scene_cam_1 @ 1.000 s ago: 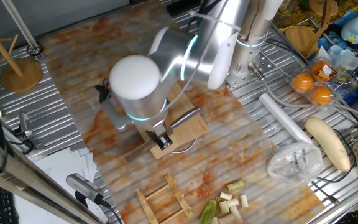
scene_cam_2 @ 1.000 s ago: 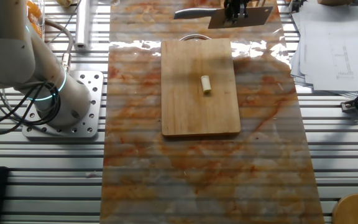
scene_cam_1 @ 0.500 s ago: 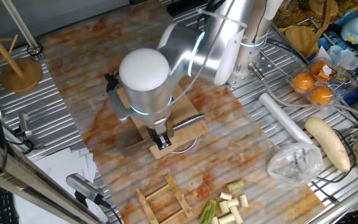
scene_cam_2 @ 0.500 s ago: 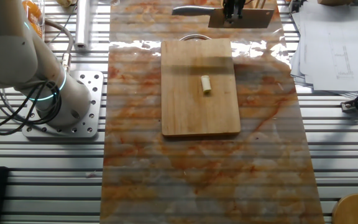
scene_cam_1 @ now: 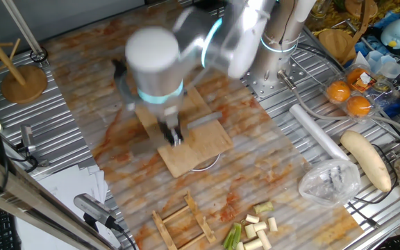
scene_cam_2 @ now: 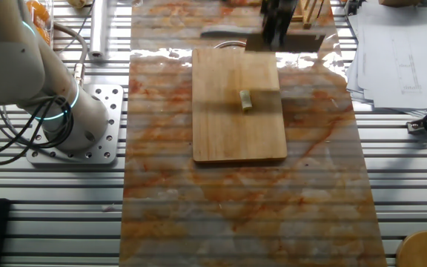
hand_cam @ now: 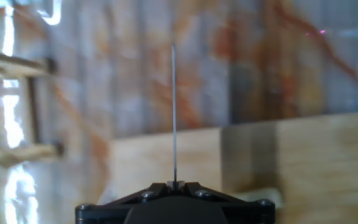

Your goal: Chop the scallions

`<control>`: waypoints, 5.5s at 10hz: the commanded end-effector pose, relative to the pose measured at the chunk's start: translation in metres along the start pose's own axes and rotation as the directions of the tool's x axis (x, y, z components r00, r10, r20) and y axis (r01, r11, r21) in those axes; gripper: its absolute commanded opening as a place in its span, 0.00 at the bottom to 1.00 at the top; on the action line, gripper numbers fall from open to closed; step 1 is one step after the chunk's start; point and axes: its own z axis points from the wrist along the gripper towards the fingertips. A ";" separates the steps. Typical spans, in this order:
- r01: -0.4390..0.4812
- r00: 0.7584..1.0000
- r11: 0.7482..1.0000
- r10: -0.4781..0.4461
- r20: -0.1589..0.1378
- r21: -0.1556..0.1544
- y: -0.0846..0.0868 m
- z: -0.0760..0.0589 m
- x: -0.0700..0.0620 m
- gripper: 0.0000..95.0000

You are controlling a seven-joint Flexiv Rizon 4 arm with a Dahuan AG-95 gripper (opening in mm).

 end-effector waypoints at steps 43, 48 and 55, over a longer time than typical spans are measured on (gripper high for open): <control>0.124 0.991 0.992 -0.123 0.058 -0.018 -0.058 0.082 0.020 0.00; 0.116 0.991 0.993 -0.115 0.069 -0.015 -0.056 0.098 0.006 0.00; 0.133 0.990 0.986 -0.127 0.061 -0.101 -0.066 0.054 0.016 0.00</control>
